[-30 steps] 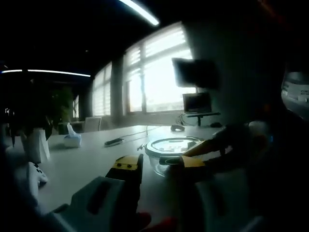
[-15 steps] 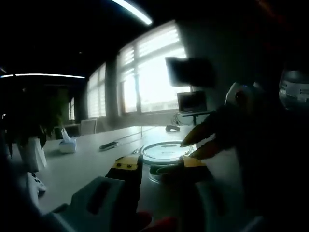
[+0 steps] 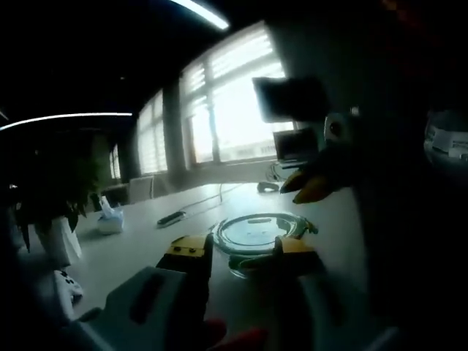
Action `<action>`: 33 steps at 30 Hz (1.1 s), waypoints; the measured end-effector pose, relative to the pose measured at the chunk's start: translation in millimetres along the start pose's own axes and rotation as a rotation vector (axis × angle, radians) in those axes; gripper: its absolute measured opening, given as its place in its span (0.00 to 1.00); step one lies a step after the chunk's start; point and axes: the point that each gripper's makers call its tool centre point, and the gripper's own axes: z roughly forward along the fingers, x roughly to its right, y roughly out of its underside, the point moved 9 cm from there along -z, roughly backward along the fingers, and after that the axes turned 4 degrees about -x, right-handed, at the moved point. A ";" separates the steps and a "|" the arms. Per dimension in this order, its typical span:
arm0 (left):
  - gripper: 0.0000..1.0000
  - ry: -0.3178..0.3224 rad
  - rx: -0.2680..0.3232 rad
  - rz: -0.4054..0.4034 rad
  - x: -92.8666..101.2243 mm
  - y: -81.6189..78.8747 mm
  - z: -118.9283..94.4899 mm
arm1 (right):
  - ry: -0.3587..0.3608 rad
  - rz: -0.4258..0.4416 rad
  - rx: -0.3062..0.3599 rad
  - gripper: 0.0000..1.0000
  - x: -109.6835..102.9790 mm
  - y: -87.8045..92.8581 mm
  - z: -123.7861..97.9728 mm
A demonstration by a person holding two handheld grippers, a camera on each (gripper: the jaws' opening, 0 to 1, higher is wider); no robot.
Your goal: Pick up the tomato from the tabletop place it into the food storage container close the lid and lock the latches
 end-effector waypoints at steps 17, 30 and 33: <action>0.26 -0.015 -0.076 -0.014 4.6 -5.6 13.0 | -0.198 0.184 -0.051 0.31 54.9 27.0 -30.3; 0.25 -0.035 -0.124 -0.055 9.7 -5.1 17.2 | -0.267 0.226 -0.075 0.35 76.8 45.0 -33.2; 0.24 -0.047 -0.146 -0.057 11.1 -3.7 18.5 | -0.249 0.225 -0.066 0.31 82.3 48.1 -32.0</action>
